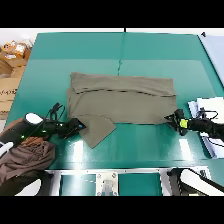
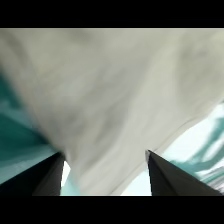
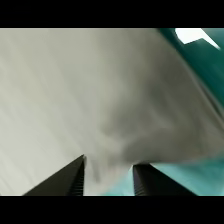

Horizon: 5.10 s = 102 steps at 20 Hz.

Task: Fold the shirts.

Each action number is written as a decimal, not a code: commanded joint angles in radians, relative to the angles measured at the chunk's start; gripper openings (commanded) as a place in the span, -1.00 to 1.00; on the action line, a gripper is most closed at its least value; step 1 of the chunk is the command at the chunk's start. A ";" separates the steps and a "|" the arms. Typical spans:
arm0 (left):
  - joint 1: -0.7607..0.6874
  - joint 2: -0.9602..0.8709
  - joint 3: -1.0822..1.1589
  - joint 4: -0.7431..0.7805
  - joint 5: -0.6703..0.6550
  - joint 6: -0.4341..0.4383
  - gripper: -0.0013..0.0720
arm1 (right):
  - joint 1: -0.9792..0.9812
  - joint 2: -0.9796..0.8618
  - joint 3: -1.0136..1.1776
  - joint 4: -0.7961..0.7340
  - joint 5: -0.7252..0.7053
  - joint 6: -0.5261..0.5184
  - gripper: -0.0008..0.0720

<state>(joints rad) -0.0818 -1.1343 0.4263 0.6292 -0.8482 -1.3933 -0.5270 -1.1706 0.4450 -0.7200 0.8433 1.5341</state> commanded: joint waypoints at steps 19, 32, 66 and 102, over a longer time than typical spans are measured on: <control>0.003 0.264 0.303 0.281 -0.378 -0.035 -0.89 | -0.110 0.233 0.151 -0.188 0.381 -0.069 -0.93; 0.003 -0.294 0.822 0.197 -0.116 0.154 -0.89 | 0.115 -0.248 0.606 -0.046 0.121 -0.076 -0.92; -0.064 -0.587 1.173 0.162 -0.267 0.133 -0.89 | 0.021 -0.843 1.242 -0.092 0.657 -0.430 -0.93; 0.028 -0.689 1.635 0.374 -0.611 0.085 -0.89 | 0.732 -0.444 1.248 0.137 0.295 -0.074 -0.92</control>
<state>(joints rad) -0.1459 -1.8732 2.0464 0.9527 -1.3712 -1.3003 0.0643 -1.5501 1.6951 -0.5888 1.3266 1.4372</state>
